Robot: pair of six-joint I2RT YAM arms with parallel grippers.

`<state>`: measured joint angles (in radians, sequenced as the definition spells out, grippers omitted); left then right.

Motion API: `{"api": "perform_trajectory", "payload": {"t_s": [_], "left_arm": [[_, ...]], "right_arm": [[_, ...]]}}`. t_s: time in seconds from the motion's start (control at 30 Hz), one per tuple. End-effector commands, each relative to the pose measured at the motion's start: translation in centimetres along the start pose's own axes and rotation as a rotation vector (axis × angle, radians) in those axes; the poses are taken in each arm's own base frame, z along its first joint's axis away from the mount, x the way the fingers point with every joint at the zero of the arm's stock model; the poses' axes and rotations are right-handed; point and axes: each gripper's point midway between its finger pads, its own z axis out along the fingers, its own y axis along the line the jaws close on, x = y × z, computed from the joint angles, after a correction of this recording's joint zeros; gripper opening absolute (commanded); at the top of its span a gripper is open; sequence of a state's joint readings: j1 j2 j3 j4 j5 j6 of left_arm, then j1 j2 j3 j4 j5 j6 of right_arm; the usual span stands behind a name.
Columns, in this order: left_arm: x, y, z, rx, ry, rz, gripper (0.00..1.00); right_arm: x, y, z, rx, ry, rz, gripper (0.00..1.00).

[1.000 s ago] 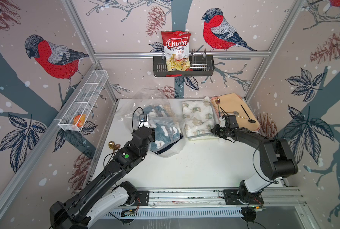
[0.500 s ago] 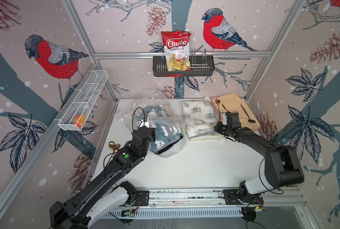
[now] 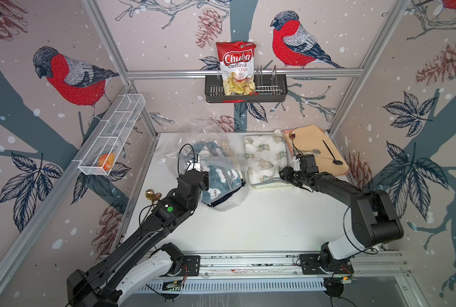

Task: Take the blanket out of the vacuum bag
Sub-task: Place the blanket at the center of the board.

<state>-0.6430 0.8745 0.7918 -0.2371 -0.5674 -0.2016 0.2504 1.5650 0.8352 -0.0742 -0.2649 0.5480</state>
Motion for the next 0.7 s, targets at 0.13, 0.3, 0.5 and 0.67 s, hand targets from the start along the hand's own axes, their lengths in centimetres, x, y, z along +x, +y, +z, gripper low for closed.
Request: {"api": "perform_trajectory", "payload": {"t_s": [0.13,0.3,0.5,0.67], "left_arm": [[-1.2,-0.6,0.1,0.027,-0.035,-0.017,0.16],[-1.0,-0.7,0.2,0.031,-0.031,-0.016,0.22],[-0.8,-1.2,0.4,0.049,-0.021,-0.007,0.35],[-0.8,-1.2,0.4,0.051,-0.021,-0.006,0.45]], "right_arm": [[0.6,-0.5,1.7,0.037,0.043,-0.001,0.59],[0.3,-0.3,1.9,0.027,0.044,-0.002,0.42],[-1.0,0.0,0.2,0.026,-0.014,-0.011,0.0],[-2.0,-0.3,-1.4,0.06,-0.068,-0.019,0.0]]}}
